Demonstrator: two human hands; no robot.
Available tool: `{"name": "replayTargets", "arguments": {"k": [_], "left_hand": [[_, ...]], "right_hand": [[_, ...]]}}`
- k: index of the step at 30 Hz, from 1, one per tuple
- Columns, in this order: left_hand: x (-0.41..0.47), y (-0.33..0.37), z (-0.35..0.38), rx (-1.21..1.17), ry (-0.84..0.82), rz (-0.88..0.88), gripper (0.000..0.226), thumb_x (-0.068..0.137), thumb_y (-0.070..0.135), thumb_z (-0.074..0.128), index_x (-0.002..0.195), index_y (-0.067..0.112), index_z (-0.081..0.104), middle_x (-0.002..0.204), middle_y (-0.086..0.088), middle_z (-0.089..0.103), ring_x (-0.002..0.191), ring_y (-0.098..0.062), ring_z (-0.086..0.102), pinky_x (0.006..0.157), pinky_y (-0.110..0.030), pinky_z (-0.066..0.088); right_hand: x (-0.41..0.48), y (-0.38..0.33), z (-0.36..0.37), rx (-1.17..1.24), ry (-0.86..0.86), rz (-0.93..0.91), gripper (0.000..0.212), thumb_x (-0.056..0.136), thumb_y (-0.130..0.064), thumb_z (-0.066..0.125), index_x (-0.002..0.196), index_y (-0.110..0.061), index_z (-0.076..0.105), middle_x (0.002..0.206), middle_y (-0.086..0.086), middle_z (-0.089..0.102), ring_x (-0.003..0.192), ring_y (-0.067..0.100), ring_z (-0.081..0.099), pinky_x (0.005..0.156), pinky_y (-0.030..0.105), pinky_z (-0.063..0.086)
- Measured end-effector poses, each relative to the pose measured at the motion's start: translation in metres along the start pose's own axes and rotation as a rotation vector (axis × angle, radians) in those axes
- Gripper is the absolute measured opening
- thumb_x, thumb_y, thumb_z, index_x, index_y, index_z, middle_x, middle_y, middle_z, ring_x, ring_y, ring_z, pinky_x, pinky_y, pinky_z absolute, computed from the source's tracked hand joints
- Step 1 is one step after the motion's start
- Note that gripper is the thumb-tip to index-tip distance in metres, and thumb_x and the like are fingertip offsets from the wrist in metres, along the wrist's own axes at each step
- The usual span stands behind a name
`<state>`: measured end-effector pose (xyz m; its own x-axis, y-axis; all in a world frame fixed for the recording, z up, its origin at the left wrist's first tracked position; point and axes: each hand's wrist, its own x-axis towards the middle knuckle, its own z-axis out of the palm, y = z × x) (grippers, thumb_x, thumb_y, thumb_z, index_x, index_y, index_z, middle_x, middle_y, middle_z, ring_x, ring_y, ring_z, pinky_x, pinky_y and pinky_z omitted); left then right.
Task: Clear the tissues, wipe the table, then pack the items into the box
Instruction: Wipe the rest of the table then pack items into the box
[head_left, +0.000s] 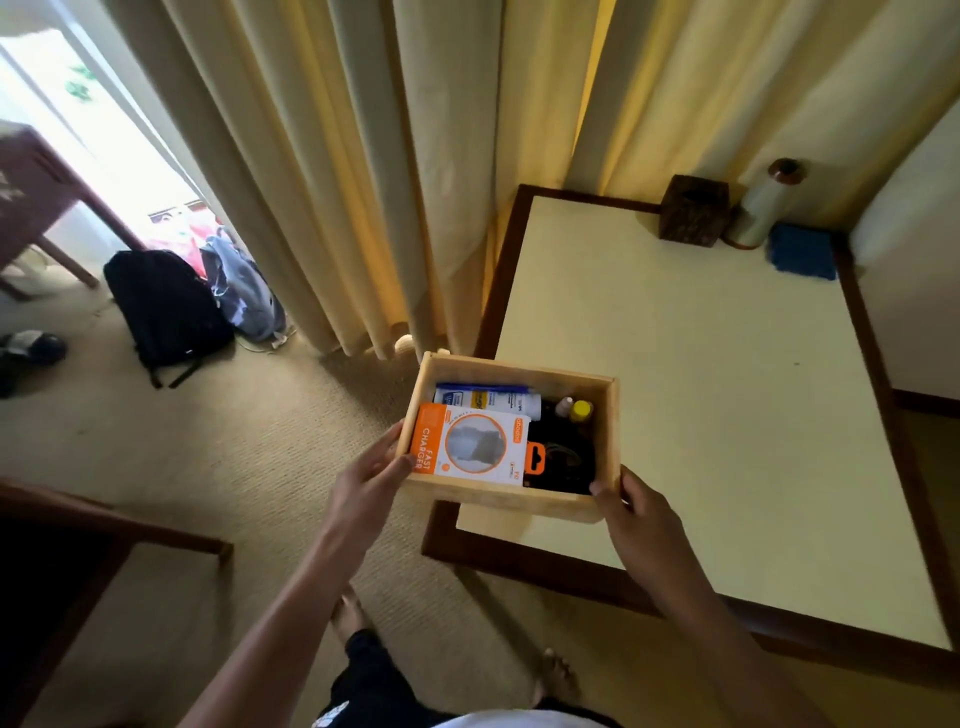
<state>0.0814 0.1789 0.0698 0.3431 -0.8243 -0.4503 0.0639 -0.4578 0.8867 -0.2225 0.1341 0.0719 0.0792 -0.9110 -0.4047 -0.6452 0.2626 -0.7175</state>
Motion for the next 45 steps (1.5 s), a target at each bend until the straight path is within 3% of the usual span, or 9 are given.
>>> {"name": "replayTargets", "arguments": {"k": [7, 12, 15, 17, 26, 30, 35, 42, 45], "left_hand": [[0.070, 0.028, -0.114, 0.045, -0.048, -0.004, 0.051, 0.091, 0.035, 0.070, 0.140, 0.039, 0.061, 0.114, 0.003, 0.077, 0.107, -0.010, 0.071, 0.107, -0.044, 0.052], [0.121, 0.061, -0.172, 0.069, -0.171, 0.038, 0.042, 0.101, 0.012, 0.060, 0.142, 0.023, 0.061, 0.105, 0.000, 0.078, 0.084, 0.001, 0.071, 0.071, -0.013, 0.054], [0.154, 0.078, -0.190, 0.074, -0.216, 0.048, 0.044, 0.100, 0.017, 0.062, 0.144, 0.025, 0.060, 0.113, -0.001, 0.077, 0.093, -0.004, 0.072, 0.085, -0.024, 0.056], [0.174, 0.092, -0.193, 0.090, -0.233, 0.074, 0.043, 0.100, 0.019, 0.063, 0.141, 0.032, 0.062, 0.112, 0.002, 0.078, 0.092, -0.006, 0.071, 0.090, -0.032, 0.053], [0.252, 0.153, -0.146, 0.104, -0.401, 0.146, 0.034, 0.101, 0.017, 0.062, 0.125, 0.041, 0.067, 0.107, 0.002, 0.079, 0.090, -0.009, 0.072, 0.074, -0.023, 0.056], [0.298, 0.176, -0.105, 0.183, -0.412, 0.147, 0.041, 0.091, 0.031, 0.064, 0.125, 0.054, 0.066, 0.111, 0.003, 0.078, 0.107, -0.023, 0.072, 0.099, -0.052, 0.056], [0.332, 0.200, -0.057, 0.163, -0.436, 0.175, 0.047, 0.092, 0.027, 0.061, 0.137, 0.043, 0.063, 0.114, 0.003, 0.077, 0.105, -0.023, 0.074, 0.095, -0.057, 0.058], [0.373, 0.238, 0.016, 0.180, -0.379, 0.209, 0.051, 0.098, 0.026, 0.062, 0.146, 0.041, 0.054, 0.115, 0.007, 0.077, 0.103, -0.012, 0.071, 0.099, -0.044, 0.056], [0.397, 0.251, 0.050, 0.167, -0.379, 0.213, 0.052, 0.100, 0.023, 0.060, 0.150, 0.037, 0.050, 0.120, 0.006, 0.074, 0.102, -0.009, 0.066, 0.096, -0.037, 0.052]], "right_hand": [[0.024, -0.093, 0.100, 0.066, 0.075, 0.052, 0.055, 0.099, -0.053, 0.055, 0.142, -0.018, 0.052, 0.123, 0.001, 0.066, 0.113, 0.019, 0.062, 0.084, 0.034, 0.051], [0.039, -0.157, 0.151, 0.173, 0.160, 0.077, 0.054, 0.093, -0.053, 0.065, 0.137, -0.024, 0.053, 0.121, -0.005, 0.065, 0.112, 0.016, 0.062, 0.075, 0.025, 0.051], [0.050, -0.180, 0.167, 0.218, 0.209, 0.071, 0.070, 0.084, -0.058, 0.073, 0.142, -0.027, 0.048, 0.126, -0.008, 0.064, 0.115, 0.015, 0.061, 0.089, 0.036, 0.057], [0.060, -0.194, 0.170, 0.243, 0.249, 0.058, 0.070, 0.083, -0.053, 0.078, 0.141, -0.027, 0.048, 0.124, -0.010, 0.064, 0.113, 0.012, 0.062, 0.084, 0.029, 0.055], [0.122, -0.219, 0.145, 0.229, 0.466, 0.071, 0.064, 0.086, -0.045, 0.078, 0.139, -0.022, 0.051, 0.125, -0.003, 0.066, 0.113, 0.018, 0.064, 0.078, 0.025, 0.050], [0.159, -0.227, 0.114, 0.246, 0.580, 0.074, 0.066, 0.081, -0.054, 0.078, 0.136, -0.027, 0.054, 0.123, -0.004, 0.068, 0.109, 0.016, 0.065, 0.087, 0.036, 0.055], [0.203, -0.227, 0.077, 0.268, 0.739, 0.081, 0.076, 0.068, -0.066, 0.079, 0.130, -0.027, 0.059, 0.118, -0.005, 0.069, 0.110, 0.018, 0.066, 0.088, 0.046, 0.060], [0.273, -0.228, 0.032, 0.222, 0.791, 0.159, 0.062, 0.086, -0.038, 0.080, 0.138, -0.013, 0.055, 0.110, 0.000, 0.069, 0.104, 0.023, 0.069, 0.075, 0.022, 0.051], [0.311, -0.226, 0.008, 0.231, 0.738, 0.243, 0.077, 0.091, -0.043, 0.074, 0.153, -0.013, 0.041, 0.130, 0.008, 0.066, 0.115, 0.029, 0.066, 0.089, 0.036, 0.051]]}}
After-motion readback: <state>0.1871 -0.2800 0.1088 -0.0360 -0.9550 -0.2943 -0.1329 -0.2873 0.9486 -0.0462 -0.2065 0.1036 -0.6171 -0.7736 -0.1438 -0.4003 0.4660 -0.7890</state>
